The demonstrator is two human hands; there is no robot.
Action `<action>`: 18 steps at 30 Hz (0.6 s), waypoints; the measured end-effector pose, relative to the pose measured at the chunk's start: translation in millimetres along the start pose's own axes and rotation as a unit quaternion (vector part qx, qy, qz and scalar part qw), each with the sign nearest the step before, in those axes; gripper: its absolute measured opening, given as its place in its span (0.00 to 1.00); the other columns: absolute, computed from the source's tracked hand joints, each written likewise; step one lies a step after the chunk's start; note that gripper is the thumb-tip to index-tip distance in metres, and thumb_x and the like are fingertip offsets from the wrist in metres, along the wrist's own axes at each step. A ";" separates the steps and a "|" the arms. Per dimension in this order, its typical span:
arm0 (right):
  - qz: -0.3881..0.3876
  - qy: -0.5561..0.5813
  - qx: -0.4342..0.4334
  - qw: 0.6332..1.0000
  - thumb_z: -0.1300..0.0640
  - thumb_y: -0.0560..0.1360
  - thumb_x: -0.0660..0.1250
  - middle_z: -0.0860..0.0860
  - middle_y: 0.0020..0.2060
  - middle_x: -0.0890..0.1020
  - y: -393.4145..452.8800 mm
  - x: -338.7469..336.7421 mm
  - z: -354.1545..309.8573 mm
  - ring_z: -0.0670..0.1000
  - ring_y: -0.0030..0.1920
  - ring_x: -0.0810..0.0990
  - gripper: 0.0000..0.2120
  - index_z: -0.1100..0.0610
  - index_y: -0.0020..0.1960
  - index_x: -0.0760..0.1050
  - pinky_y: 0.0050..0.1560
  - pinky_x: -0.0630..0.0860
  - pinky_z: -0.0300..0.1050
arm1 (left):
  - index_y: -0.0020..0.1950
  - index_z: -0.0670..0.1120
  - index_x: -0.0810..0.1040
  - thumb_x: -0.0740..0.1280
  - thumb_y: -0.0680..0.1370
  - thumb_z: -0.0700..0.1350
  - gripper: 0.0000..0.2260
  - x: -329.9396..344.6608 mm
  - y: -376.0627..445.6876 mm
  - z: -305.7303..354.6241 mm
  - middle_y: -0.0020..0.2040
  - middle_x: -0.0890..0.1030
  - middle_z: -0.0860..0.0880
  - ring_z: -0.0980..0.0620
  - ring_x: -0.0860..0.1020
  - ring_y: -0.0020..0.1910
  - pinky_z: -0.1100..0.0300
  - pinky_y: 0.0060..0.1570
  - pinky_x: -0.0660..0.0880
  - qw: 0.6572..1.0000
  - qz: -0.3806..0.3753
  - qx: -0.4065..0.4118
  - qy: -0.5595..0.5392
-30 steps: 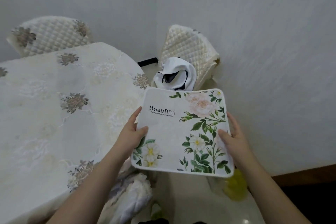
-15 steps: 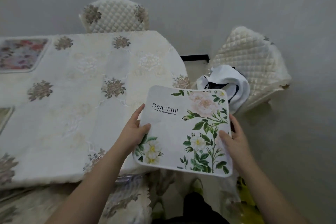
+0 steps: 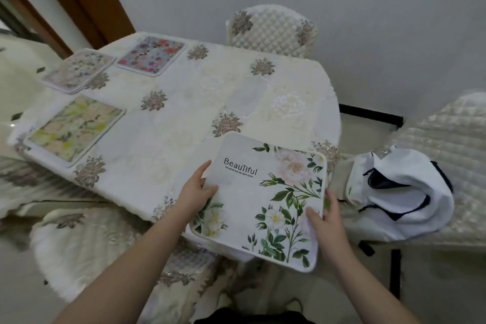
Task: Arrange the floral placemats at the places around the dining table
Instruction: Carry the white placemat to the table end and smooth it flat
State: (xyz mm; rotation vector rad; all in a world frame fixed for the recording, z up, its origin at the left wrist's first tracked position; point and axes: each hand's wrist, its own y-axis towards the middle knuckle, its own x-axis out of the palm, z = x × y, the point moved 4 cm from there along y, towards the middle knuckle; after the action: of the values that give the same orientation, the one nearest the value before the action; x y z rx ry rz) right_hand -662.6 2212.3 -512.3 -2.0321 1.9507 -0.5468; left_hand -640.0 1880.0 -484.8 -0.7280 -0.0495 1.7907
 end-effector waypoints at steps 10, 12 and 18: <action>-0.066 -0.071 0.051 0.994 0.66 0.79 0.65 0.46 0.51 0.83 29.5 82.7 16.8 0.46 0.48 0.84 0.20 0.48 0.66 0.68 0.36 0.81 0.38 | 0.70 0.52 0.73 0.68 0.80 0.42 0.19 -78.5 30.4 -38.8 0.47 0.83 0.56 0.57 0.81 0.43 0.62 0.39 0.73 0.995 0.087 -0.016 0.042; -0.069 -0.091 0.055 0.992 0.66 0.79 0.65 0.48 0.52 0.83 32.8 101.3 20.9 0.45 0.49 0.83 0.19 0.51 0.66 0.68 0.38 0.80 0.36 | 0.71 0.51 0.73 0.66 0.80 0.42 0.18 -95.6 39.3 -46.7 0.48 0.83 0.53 0.55 0.81 0.43 0.61 0.41 0.74 0.995 0.091 -0.015 0.046; -0.076 -0.107 0.074 0.989 0.66 0.79 0.65 0.51 0.54 0.83 44.0 160.2 26.1 0.50 0.52 0.83 0.13 0.55 0.61 0.72 0.48 0.79 0.46 | 0.69 0.52 0.74 0.64 0.82 0.43 0.16 -151.0 72.0 -66.5 0.51 0.86 0.48 0.50 0.84 0.47 0.58 0.47 0.79 0.997 0.080 -0.014 0.009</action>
State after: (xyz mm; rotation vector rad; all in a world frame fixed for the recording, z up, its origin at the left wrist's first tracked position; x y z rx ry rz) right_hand -686.9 2048.6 -541.9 -2.0628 1.5946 -0.4692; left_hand -643.8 1700.5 -498.4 -0.7874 -0.0043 1.9380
